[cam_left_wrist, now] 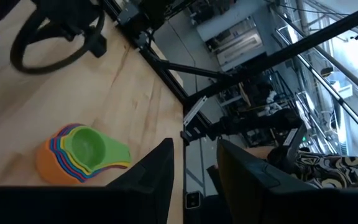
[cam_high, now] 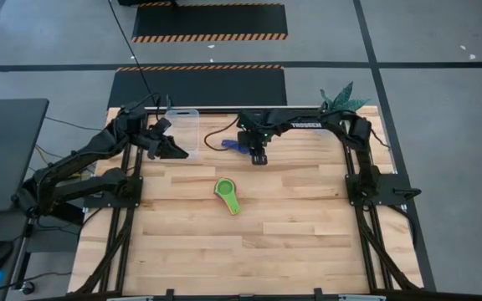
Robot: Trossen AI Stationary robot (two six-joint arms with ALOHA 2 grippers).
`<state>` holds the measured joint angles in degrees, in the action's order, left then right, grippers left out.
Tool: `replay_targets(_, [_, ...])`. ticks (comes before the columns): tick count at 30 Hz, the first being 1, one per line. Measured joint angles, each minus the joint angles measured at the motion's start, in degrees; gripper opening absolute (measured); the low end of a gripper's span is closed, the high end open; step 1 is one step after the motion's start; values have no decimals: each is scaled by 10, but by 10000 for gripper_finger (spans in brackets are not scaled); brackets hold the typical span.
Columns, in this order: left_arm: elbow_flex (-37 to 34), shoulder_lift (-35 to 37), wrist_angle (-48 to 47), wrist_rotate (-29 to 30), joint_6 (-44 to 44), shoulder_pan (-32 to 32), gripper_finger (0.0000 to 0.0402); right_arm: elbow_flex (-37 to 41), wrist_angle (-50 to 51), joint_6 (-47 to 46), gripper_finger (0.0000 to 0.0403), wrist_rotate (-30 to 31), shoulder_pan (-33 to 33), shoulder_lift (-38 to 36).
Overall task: Nest measuring cups in basket
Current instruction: Stack the blue measuring cup on top of the green measuring cup
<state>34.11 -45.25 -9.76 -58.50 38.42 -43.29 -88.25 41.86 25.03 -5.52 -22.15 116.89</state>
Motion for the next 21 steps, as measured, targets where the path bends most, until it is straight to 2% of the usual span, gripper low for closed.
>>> replay_targets(7, [0, 0, 0, 0, 15, 0, 128, 0, -45, 24, 167, 14, 0, 13])
replay_targets(13, [0, 0, 0, 9, 15, 0, 128, 0, -45, 34, 167, -34, -1, 13])
replay_targets(21, [0, -1, 0, 9, 16, 0, 128, 0, -52, 56, 166, -22, 5, 30])
